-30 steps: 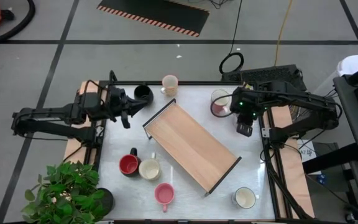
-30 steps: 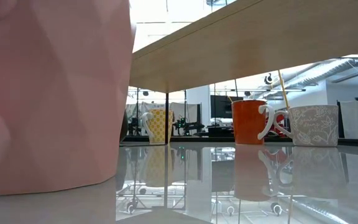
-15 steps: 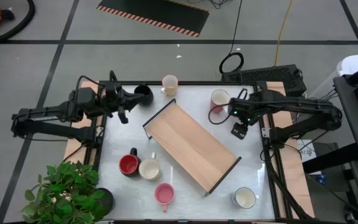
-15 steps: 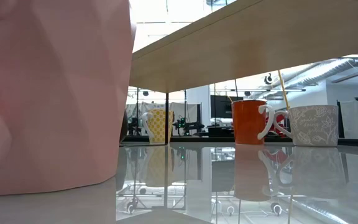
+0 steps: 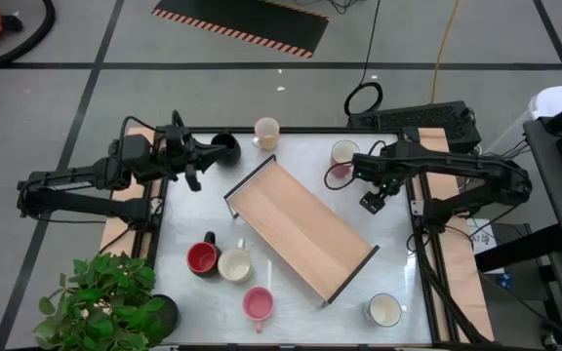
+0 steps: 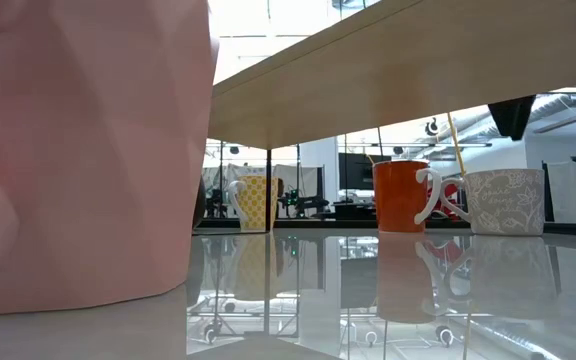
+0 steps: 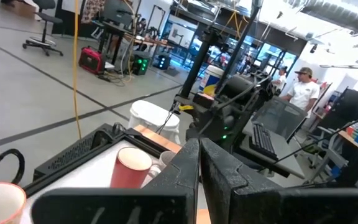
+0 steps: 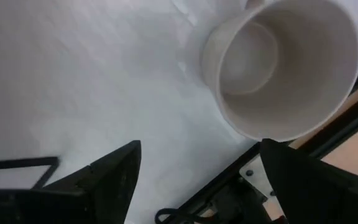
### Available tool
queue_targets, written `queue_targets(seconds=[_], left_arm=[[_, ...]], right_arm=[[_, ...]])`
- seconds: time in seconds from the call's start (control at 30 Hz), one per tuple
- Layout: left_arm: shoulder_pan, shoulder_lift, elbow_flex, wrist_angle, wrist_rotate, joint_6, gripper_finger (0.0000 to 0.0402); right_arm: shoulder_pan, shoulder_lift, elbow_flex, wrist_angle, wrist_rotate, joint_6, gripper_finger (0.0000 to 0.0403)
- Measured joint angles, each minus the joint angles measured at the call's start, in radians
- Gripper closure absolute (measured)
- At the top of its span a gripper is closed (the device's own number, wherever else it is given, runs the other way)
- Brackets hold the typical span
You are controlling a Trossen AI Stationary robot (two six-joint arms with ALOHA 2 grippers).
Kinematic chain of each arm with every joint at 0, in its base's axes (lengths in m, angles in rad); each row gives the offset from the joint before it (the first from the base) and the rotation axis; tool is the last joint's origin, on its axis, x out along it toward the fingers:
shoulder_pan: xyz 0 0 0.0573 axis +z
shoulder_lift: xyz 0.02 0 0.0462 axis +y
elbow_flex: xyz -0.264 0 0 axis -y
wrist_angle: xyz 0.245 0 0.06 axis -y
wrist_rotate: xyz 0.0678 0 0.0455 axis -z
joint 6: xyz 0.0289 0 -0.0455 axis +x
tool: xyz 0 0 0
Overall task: Place coffee mugs
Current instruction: Put the gray mug on the shelf
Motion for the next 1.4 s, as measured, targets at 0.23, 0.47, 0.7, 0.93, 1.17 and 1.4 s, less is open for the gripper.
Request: queue_targets(seconds=[0.23, 0.47, 0.7, 0.93, 1.17, 1.4], left_arm=[[0.0, 0.007, 0.0, -0.001, 0.002, 0.027, 0.0382], [-0.003, 0.022, 0.0, -0.001, 0.021, 0.02, 0.0382], [-0.003, 0.047, 0.0, 0.004, 0.021, 0.023, 0.0382], [-0.003, 0.053, 0.0, -0.001, 0.02, 0.025, 0.0382], [-0.003, 0.053, -0.001, 0.0, 0.02, 0.028, 0.0382], [-0.003, 0.052, 0.0, 0.0, 0.019, 0.027, 0.0382]], right_arm=[[-0.03, 0.0, -0.081, 0.133, -0.017, -0.131, 0.0085], [-0.03, 0.0, -0.152, 0.226, -0.024, -0.23, 0.0104], [-0.03, 0.0, -0.2, 0.271, -0.002, -0.246, 0.015], [-0.03, 0.0, -0.23, 0.305, 0.003, -0.275, 0.021], [-0.03, 0.0, -0.243, 0.32, -0.001, -0.277, 0.0291], [-0.029, 0.0, -0.243, 0.316, -0.033, -0.293, 0.039]])
